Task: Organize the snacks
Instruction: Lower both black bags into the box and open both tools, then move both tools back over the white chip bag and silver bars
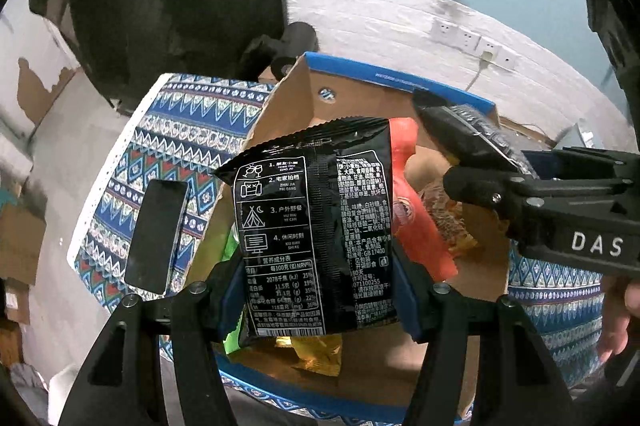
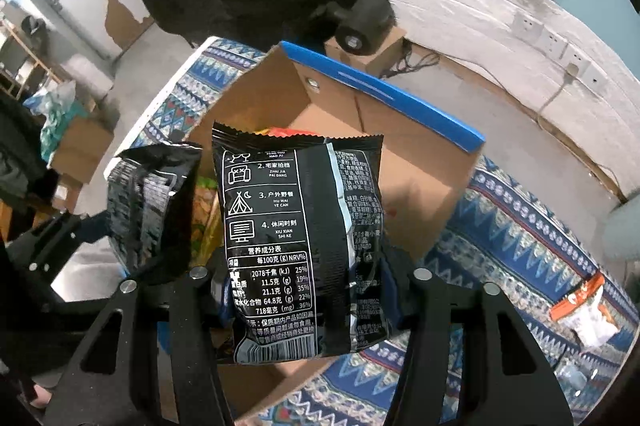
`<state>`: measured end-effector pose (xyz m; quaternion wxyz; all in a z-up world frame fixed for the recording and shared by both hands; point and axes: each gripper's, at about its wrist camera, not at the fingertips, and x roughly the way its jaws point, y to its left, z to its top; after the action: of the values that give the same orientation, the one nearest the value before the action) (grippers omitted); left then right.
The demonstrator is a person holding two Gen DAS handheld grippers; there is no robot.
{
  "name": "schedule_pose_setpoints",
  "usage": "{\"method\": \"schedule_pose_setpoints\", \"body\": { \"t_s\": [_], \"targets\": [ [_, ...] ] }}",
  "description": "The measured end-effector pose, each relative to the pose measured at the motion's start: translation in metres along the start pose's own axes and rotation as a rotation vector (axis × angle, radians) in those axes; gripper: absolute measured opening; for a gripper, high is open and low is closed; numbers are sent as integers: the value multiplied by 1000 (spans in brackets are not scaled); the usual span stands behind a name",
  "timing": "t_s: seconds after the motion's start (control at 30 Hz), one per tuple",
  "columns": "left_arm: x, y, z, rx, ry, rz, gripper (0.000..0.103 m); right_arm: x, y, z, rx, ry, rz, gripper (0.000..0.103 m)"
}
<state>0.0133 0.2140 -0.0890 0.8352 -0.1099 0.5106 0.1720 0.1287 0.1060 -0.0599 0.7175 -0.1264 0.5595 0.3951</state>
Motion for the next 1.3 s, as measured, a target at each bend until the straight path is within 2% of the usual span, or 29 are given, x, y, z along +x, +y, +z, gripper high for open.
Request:
{"method": "schedule_pose_setpoints", "body": {
  "t_s": [0.1, 0.17, 0.23, 0.53, 0.97, 1.3],
  "targets": [
    [1, 2, 0, -9, 10, 14, 66, 1, 2, 0, -2, -1, 5, 68],
    [-2, 1, 0, -10, 3, 23, 74, 0, 1, 1, -1, -3, 10, 75],
    [-6, 0, 0, -7, -12, 32, 78, -4, -2, 1, 4, -11, 3, 75],
    [-14, -18, -3, 42, -23, 21, 78, -22, -21, -10, 16, -30, -47, 79],
    [-22, -69, -9, 142, -26, -20, 78, -48, -61, -51, 21, -26, -120, 79],
    [-26, -115, -15, 241, -30, -20, 78, -73, -97, -89, 67, -37, -159, 79]
  ]
}}
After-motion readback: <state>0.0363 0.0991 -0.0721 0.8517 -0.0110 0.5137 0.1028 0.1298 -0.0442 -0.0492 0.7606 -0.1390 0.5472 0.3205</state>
